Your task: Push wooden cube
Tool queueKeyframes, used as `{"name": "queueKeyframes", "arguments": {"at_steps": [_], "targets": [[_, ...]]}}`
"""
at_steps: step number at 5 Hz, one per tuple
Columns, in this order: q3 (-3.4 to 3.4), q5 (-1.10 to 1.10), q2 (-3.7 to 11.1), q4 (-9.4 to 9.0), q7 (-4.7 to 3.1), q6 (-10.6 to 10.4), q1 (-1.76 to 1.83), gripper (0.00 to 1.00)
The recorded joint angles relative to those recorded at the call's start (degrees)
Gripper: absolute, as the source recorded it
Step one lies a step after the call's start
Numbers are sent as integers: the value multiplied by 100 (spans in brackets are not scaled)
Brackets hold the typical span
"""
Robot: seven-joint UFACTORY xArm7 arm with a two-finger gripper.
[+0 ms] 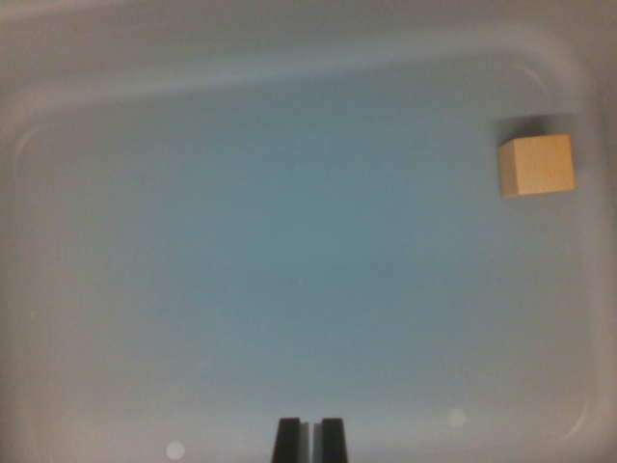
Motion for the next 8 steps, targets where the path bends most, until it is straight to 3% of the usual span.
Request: {"name": "queueKeyframes", "arguments": {"at_steps": [4,8], "targets": [[0,0,-2,-3,0,-1,0,0],[-20,10,64,-56,-65,-109,-28,0]]}}
